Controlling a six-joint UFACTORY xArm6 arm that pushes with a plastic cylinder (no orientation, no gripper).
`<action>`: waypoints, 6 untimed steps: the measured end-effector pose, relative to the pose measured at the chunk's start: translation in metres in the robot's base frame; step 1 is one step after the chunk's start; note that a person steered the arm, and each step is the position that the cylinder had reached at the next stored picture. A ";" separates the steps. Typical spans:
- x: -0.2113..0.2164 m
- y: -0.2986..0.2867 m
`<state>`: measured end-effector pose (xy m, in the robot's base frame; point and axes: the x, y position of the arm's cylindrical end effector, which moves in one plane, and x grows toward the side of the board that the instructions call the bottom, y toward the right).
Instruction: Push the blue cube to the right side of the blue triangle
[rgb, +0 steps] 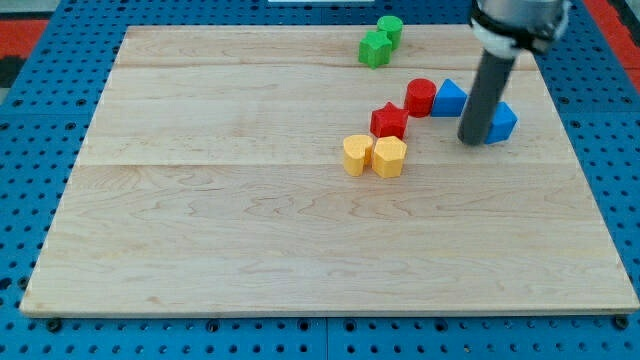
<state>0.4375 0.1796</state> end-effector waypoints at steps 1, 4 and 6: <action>0.033 0.036; -0.069 0.048; -0.104 0.026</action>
